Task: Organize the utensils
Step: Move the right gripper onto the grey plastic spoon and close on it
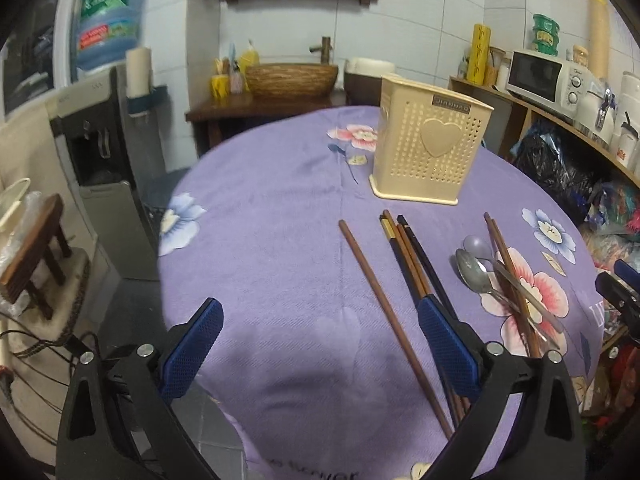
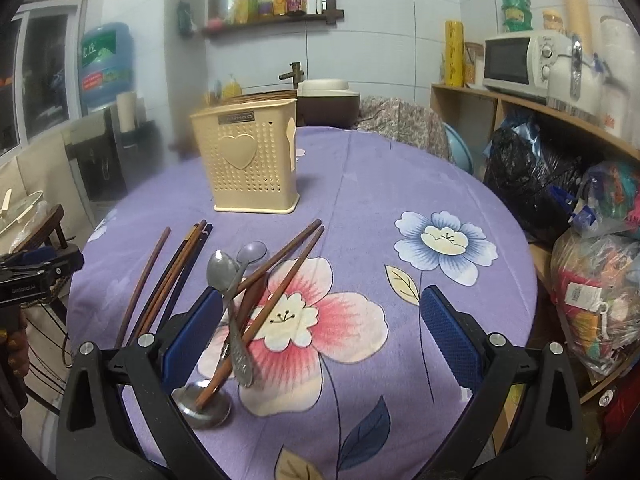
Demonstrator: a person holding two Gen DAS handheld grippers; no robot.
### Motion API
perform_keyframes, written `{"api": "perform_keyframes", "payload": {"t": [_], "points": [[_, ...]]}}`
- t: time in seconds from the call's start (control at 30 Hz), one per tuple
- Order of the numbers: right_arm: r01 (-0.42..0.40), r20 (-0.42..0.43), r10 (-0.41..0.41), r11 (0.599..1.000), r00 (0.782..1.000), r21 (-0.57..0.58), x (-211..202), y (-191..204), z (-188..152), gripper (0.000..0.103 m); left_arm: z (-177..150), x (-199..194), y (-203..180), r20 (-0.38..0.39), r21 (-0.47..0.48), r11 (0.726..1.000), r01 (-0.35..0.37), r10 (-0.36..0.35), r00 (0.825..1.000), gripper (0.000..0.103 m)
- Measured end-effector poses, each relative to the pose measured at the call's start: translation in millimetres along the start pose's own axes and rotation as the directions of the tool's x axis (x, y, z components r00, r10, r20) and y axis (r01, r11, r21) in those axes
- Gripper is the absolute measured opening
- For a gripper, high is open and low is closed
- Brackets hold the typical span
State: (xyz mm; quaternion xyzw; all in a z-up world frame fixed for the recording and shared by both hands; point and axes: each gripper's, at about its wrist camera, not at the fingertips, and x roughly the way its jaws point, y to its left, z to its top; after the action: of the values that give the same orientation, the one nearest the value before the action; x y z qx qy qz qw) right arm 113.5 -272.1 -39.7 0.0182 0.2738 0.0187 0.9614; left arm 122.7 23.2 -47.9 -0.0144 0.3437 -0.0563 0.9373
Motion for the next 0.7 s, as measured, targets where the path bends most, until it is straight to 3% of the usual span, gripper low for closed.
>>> {"api": "perform_keyframes", "payload": {"t": [0.27, 0.47, 0.63, 0.7], "points": [[-0.009, -0.038, 0.008, 1.000, 0.999, -0.023, 26.5, 1.4, 13.4, 0.098, 23.5, 42.3, -8.1, -0.108, -0.001, 0.999, 0.037, -0.037, 0.993, 0.072], [-0.157, -0.109, 0.151, 0.986, 0.982, -0.050, 54.1, 21.6, 30.7, 0.077, 31.4, 58.4, -12.2, -0.141, 0.021, 0.999, 0.034, -0.031, 0.989, 0.063], [-0.228, -0.204, 0.204, 0.968, 0.958, -0.102, 86.3, 49.2, 43.5, 0.055, 34.5, 68.6, -13.2, -0.165, 0.017, 0.999, 0.045, -0.041, 0.985, 0.058], [-0.250, -0.242, 0.221, 0.963, 0.945, -0.096, 101.2, 56.3, 48.2, 0.053, 34.7, 71.0, -15.0, -0.170, 0.022, 0.999, 0.048, -0.044, 0.984, 0.058]]}}
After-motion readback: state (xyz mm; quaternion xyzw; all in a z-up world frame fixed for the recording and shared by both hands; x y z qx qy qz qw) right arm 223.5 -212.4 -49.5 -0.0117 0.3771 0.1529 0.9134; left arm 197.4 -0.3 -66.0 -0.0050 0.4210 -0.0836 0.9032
